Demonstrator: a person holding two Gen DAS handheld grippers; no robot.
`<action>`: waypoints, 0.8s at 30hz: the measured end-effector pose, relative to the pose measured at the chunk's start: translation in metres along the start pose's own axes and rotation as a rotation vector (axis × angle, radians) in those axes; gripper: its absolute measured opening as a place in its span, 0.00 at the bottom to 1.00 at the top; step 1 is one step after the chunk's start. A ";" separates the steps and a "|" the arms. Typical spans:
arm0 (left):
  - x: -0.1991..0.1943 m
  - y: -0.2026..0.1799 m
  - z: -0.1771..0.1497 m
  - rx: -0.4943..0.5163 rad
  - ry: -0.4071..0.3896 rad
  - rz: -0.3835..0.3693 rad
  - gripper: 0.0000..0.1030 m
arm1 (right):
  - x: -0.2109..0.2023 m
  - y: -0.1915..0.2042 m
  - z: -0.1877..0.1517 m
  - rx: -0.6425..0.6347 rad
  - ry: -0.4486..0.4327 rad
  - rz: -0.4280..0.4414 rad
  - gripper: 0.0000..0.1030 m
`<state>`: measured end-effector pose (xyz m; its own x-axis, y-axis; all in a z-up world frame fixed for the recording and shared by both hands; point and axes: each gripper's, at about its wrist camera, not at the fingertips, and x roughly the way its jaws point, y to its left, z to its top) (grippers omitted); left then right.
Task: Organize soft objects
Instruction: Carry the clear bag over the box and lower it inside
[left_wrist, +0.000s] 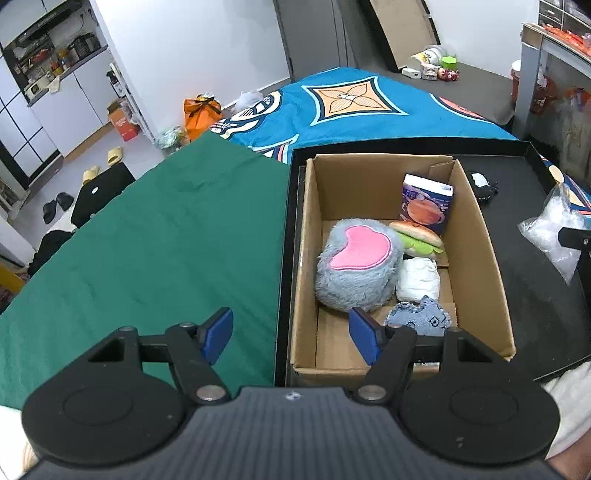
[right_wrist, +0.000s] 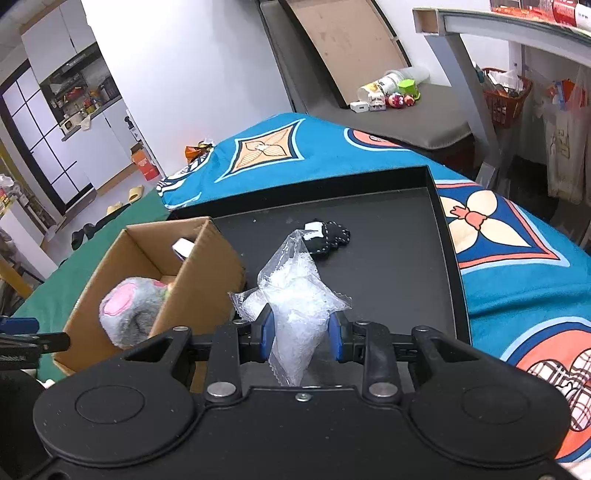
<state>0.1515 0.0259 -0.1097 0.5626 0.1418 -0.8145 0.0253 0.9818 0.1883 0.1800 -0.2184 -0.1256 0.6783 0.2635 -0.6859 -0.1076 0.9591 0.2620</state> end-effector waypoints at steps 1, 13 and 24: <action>0.001 0.000 -0.001 -0.004 -0.004 0.003 0.66 | -0.001 0.002 0.000 -0.006 -0.002 0.001 0.28; 0.011 0.005 -0.004 -0.028 -0.003 -0.026 0.66 | -0.015 0.040 0.003 -0.100 -0.054 0.068 0.28; 0.009 0.003 -0.007 -0.023 -0.022 -0.017 0.65 | -0.019 0.078 0.007 -0.172 -0.055 0.103 0.28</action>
<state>0.1513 0.0311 -0.1204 0.5800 0.1221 -0.8054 0.0164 0.9867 0.1615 0.1636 -0.1489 -0.0877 0.6956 0.3593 -0.6222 -0.2975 0.9323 0.2057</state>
